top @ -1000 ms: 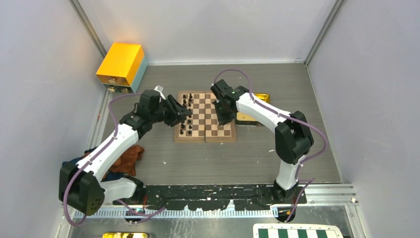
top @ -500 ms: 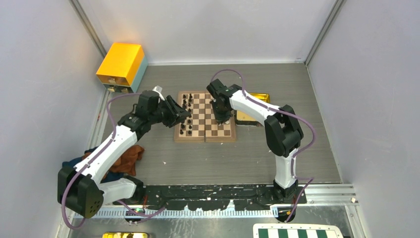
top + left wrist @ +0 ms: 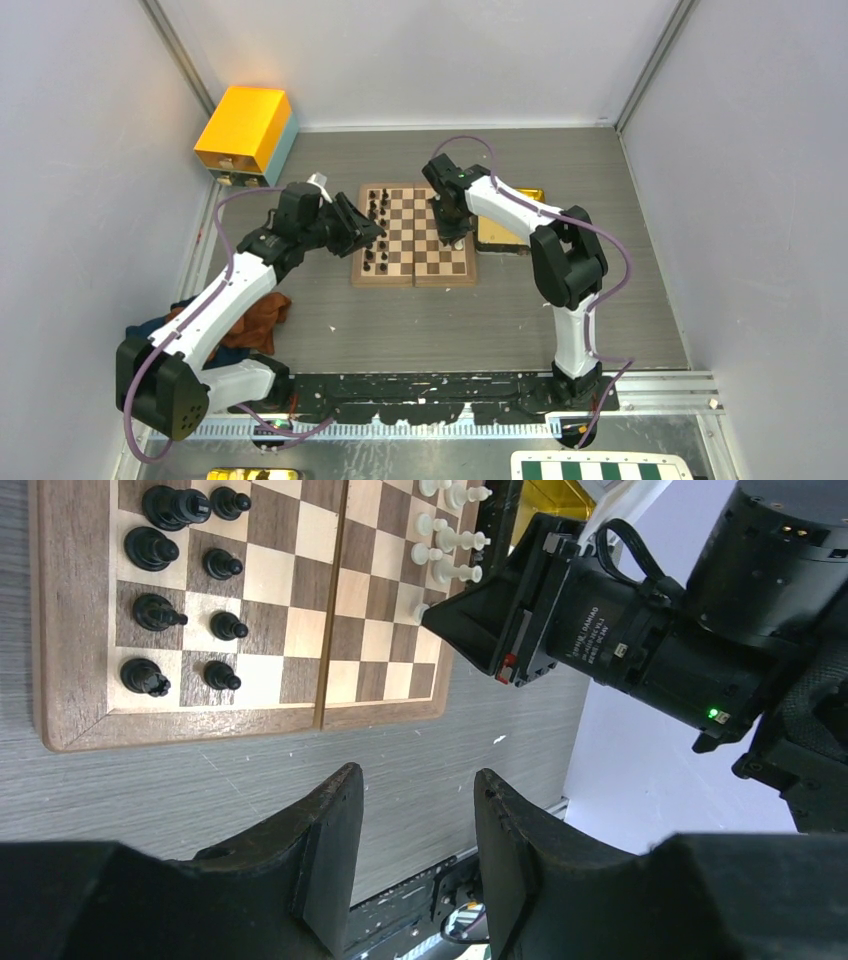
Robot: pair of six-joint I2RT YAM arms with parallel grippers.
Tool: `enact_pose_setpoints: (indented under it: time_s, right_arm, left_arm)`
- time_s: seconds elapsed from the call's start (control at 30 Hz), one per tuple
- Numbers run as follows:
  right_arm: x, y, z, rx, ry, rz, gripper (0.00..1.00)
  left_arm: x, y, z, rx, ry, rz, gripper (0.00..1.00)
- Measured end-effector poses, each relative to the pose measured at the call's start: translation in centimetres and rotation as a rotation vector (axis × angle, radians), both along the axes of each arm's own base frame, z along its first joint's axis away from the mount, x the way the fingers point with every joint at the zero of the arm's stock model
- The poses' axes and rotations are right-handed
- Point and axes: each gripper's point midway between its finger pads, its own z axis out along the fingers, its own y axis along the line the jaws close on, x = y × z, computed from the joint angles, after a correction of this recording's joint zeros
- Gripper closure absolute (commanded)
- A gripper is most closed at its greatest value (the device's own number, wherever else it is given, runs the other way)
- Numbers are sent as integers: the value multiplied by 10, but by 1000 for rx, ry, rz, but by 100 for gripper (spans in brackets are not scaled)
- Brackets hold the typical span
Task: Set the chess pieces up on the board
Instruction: Place the chess piece on the chessboard.
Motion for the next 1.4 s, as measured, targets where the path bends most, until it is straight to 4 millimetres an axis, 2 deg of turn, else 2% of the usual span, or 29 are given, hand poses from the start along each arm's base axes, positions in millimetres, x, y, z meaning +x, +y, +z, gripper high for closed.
enact_pose_setpoints:
  time_s: [0.83,1.17,1.4]
  right_arm:
    - [0,2,-10,-4,31,5,98]
    - [0,3,-10,-3,30,5,82]
    - [0,3,-9,-3,28,7,77]
  left_arm:
    - [2,1,3,-1,-7,5,54]
    - [2,1,3,-1,-7,5,54]
    - [2,1,3,-1,-7,5,54]
